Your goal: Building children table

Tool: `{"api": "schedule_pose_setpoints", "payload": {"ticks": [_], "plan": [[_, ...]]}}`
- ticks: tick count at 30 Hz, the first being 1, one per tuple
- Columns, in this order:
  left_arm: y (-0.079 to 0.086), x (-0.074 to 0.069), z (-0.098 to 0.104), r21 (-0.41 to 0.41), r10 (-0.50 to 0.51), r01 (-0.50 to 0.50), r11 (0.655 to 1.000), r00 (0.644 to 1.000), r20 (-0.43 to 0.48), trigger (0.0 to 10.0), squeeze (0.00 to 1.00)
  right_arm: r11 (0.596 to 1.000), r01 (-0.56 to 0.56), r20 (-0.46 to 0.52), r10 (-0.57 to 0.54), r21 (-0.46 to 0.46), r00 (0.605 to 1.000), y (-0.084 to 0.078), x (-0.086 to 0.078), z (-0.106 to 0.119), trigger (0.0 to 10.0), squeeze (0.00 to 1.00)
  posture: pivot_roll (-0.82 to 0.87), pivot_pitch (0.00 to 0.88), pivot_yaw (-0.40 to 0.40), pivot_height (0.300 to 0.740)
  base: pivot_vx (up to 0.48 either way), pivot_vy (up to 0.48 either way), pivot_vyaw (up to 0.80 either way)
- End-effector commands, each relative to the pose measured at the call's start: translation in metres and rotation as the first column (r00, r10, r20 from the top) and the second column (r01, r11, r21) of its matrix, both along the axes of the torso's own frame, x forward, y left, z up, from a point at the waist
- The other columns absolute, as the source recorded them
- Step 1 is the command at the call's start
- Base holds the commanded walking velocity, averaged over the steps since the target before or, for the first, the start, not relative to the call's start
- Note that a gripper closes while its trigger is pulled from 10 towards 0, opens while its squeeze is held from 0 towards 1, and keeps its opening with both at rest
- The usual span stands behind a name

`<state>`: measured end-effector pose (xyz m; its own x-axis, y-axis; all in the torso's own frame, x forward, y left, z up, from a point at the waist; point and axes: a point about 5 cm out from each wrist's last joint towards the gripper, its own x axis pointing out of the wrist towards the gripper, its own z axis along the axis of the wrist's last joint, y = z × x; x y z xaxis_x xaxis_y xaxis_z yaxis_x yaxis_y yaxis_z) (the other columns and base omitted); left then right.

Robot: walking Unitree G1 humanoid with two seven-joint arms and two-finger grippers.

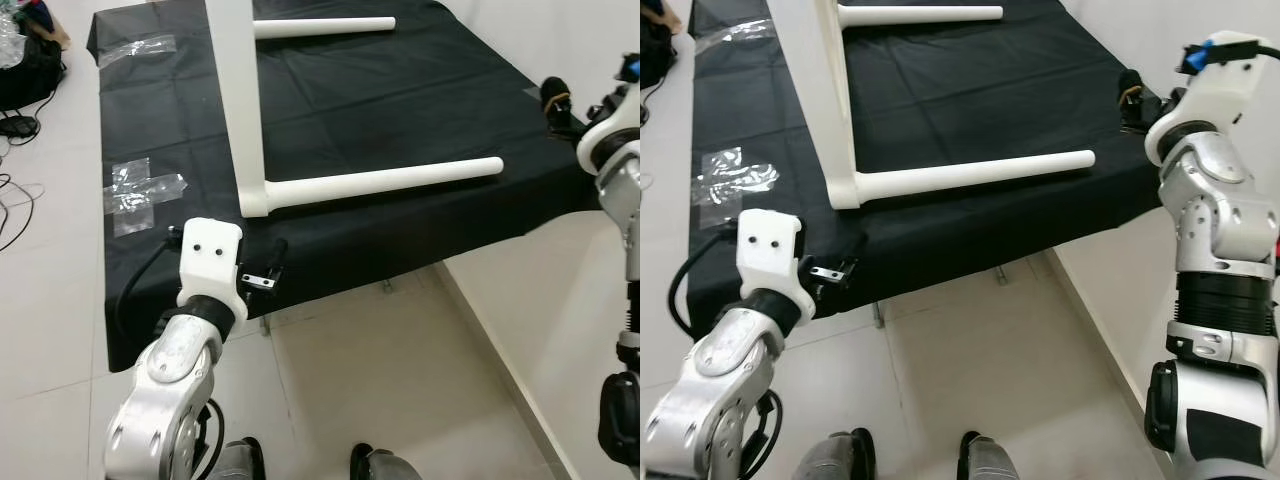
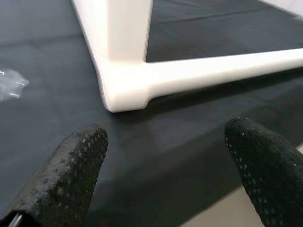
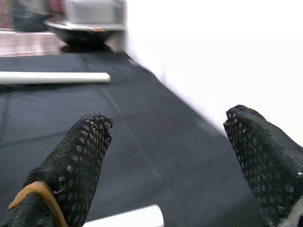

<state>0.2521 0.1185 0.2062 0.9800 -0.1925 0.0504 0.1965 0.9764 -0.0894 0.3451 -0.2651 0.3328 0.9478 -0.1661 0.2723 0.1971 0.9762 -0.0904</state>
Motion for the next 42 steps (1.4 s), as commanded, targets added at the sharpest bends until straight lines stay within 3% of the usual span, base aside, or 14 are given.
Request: {"api": "schedule_pose_setpoints", "payload": {"ticks": [1,9,17,18,23,25,31,32,33,34,35,36,37,42], "plan": [[-0.003,0.005,-0.006,-0.101,-0.028,0.026,0.995,0.999,-0.025,10.0,0.00,0.991,0.010,0.097,0.003,-0.132,0.995,0.004,-0.005,0.018,10.0,0.00,0.03,0.188,-0.035,0.740,0.000,0.000,0.00],[-0.020,0.036,-0.008,-0.454,-0.103,0.081,0.887,0.994,-0.025,10.0,0.00,0.873,0.241,0.377,-0.073,-0.423,0.923,0.009,-0.025,0.068,10.0,0.00,0.01,0.158,-0.033,0.740,0.000,0.000,0.00],[-0.024,0.049,-0.006,-0.549,-0.127,0.102,0.829,0.992,-0.008,10.0,0.00,0.812,0.279,0.325,-0.117,-0.513,0.938,0.002,-0.020,0.053,10.0,0.00,0.00,0.145,-0.024,0.740,0.000,0.000,0.00],[-0.022,0.054,-0.008,-0.597,-0.126,0.092,0.797,0.992,-0.015,10.0,0.00,0.787,0.249,0.371,-0.028,-0.565,0.928,0.015,-0.022,0.057,10.0,1.00,0.00,0.141,-0.023,0.740,0.000,0.000,0.00],[-0.022,0.057,-0.010,-0.631,-0.128,0.088,0.770,0.992,-0.018,10.0,0.00,0.748,0.239,0.421,0.058,-0.618,0.905,0.030,-0.026,0.063,10.0,1.00,0.00,0.137,-0.024,0.740,0.000,0.000,0.00],[-0.024,0.061,-0.013,-0.664,-0.129,0.078,0.744,0.991,-0.029,10.0,0.00,0.668,0.271,0.473,0.137,-0.693,0.870,0.050,-0.032,0.070,10.0,1.00,-0.01,0.131,-0.023,0.740,0.000,0.000,0.00],[-0.031,0.062,-0.010,-0.687,-0.140,0.092,0.721,0.990,-0.015,10.0,0.00,0.558,0.282,0.478,0.242,-0.781,0.845,0.074,-0.031,0.081,10.0,1.00,-0.01,0.139,-0.030,0.740,0.000,0.000,0.00],[-0.033,0.060,-0.009,-0.686,-0.142,0.097,0.721,0.990,-0.011,10.0,0.00,0.537,0.271,0.462,0.259,-0.799,0.848,0.080,-0.029,0.083,10.0,0.00,-0.01,0.139,-0.030,0.740,0.000,0.000,0.00],[-0.033,0.059,-0.007,-0.689,-0.142,0.099,0.718,0.990,-0.005,10.0,0.00,0.530,0.252,0.449,0.282,-0.809,0.847,0.085,-0.028,0.085,10.0,0.00,-0.02,0.142,-0.027,0.740,0.000,0.000,0.00],[-0.033,0.058,-0.005,-0.680,-0.135,0.100,0.727,0.991,0.001,10.0,0.00,0.544,0.232,0.444,0.298,-0.806,0.845,0.089,-0.026,0.086,10.0,0.00,-0.02,0.142,-0.027,0.740,0.000,0.000,0.00],[-0.034,0.055,0.000,-0.634,-0.122,0.113,0.765,0.992,0.029,10.0,0.00,0.655,0.148,0.432,0.295,-0.741,0.852,0.088,-0.023,0.085,10.0,0.00,-0.02,0.141,-0.033,0.740,0.000,0.000,0.00],[-0.034,0.055,0.000,-0.634,-0.122,0.113,0.765,0.992,0.029,10.0,0.00,0.655,0.148,0.432,0.295,-0.741,0.852,0.088,-0.023,0.085,10.0,0.00,-0.02,0.141,-0.033,0.740,0.000,0.000,0.00],[-0.035,0.050,0.012,-0.535,-0.102,0.128,0.835,0.992,0.079,10.0,0.00,0.807,-0.025,0.390,0.312,-0.590,0.866,0.087,-0.017,0.072,10.0,0.00,-0.01,0.143,-0.042,0.740,0.000,0.000,0.00],[-0.035,0.045,0.021,-0.461,-0.088,0.134,0.877,0.989,0.121,10.0,0.00,0.881,-0.193,0.333,0.355,-0.433,0.873,0.088,-0.016,0.048,10.0,0.00,0.00,0.139,-0.044,0.740,0.000,0.000,0.00]]}}
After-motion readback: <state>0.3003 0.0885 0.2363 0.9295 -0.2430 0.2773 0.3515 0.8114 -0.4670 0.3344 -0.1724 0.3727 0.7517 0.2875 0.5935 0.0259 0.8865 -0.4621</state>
